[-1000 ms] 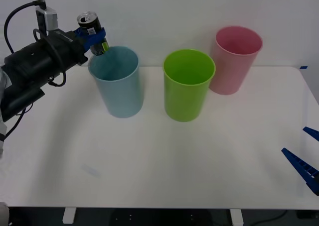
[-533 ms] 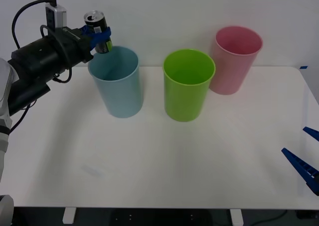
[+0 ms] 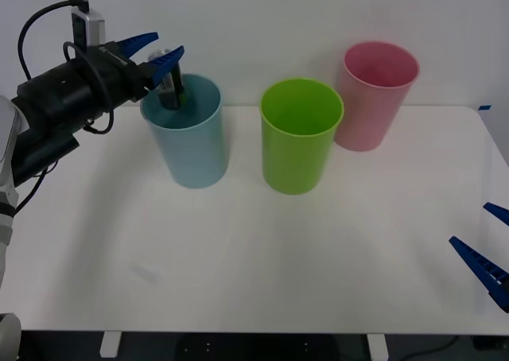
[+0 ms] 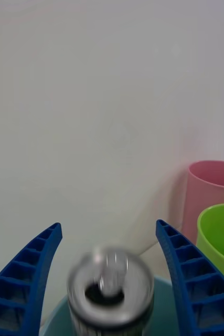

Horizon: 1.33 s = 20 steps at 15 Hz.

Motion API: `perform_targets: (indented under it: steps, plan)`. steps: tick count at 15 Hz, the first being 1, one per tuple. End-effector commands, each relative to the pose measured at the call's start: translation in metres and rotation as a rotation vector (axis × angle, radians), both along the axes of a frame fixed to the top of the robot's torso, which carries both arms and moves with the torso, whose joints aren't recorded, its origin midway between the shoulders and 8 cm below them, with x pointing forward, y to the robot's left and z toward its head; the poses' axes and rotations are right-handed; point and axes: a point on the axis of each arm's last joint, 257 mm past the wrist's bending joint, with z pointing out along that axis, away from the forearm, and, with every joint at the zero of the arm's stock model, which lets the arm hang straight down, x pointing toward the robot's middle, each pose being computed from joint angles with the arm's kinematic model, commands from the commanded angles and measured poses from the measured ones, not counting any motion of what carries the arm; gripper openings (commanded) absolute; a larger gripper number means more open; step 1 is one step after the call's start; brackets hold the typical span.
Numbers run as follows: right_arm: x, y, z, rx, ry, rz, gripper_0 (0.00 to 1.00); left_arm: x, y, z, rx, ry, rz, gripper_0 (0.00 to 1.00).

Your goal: Grasp the object on the table and drop it into the matching bin: aluminum can to the light blue bin, PET bottle to the pink bin.

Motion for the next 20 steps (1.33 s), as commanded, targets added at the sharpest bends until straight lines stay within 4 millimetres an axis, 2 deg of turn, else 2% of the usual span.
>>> perform_targets:
  steps: [1, 6, 10, 14, 20]
  plan:
    - [0.0, 0.0, 0.0, 0.0, 0.0, 0.0, 1.0, 0.0, 0.002, 0.0, -0.009, 0.002, 0.0, 1.0]
    - [0.0, 0.0, 0.0, 0.0, 0.0, 0.0, 1.0, -0.005, 0.006, -0.003, -0.041, 0.01, -0.006, 1.0]
    - [0.0, 0.0, 0.0, 0.0, 0.0, 0.0, 1.0, -0.018, 0.018, 0.001, -0.088, 0.012, -0.041, 1.0]
    - [0.0, 0.0, 0.0, 0.0, 0.0, 0.0, 1.0, -0.041, 0.037, -0.001, -0.117, -0.001, -0.046, 1.0]
    - [0.0, 0.0, 0.0, 0.0, 0.0, 0.0, 1.0, -0.092, 0.07, -0.019, -0.13, -0.012, -0.028, 1.0]
